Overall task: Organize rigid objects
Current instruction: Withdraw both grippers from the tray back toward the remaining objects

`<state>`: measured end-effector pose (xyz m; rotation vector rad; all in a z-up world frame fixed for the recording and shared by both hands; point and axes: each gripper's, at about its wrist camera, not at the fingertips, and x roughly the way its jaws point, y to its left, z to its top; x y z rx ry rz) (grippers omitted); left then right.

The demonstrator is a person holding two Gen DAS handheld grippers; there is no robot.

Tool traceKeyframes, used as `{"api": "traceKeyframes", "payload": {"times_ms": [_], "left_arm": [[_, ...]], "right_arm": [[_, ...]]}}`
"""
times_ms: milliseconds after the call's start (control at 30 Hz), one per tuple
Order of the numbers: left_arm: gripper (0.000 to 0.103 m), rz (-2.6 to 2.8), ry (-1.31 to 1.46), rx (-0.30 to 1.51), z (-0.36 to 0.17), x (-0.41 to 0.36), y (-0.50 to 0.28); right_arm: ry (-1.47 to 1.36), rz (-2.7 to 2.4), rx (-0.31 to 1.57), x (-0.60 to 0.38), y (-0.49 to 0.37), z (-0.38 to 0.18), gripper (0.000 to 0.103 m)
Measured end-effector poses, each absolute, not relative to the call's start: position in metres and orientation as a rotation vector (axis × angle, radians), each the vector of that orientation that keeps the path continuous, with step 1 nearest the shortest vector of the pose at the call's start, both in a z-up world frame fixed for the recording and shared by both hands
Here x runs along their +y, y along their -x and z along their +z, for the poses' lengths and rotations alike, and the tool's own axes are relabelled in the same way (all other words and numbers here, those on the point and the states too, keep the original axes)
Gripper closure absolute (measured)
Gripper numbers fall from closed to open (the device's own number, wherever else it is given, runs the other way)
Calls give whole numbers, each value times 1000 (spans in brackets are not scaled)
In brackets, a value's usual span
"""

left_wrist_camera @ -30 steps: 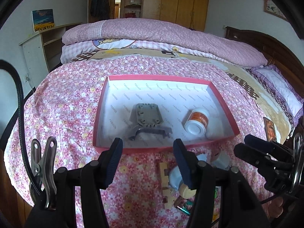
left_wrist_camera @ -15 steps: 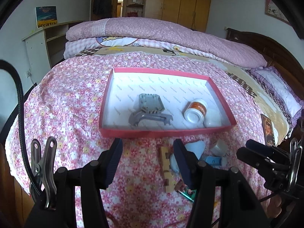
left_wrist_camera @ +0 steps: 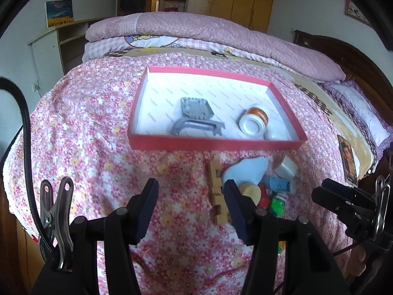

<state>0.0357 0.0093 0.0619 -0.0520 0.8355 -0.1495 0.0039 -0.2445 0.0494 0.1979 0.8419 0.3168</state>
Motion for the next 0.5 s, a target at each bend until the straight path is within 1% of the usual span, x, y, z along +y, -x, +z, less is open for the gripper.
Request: {"api": "traceKeyframes", "payload": {"times_ms": [367,500], "left_arm": [[45,-178,-5,846,47,-9,-33],[53,-172,-19,846,42,-11,-34]], "right_arm": [[-213,304,860,-252,-2,40,44],[-217,303,860,-253,-2,39,44]]}}
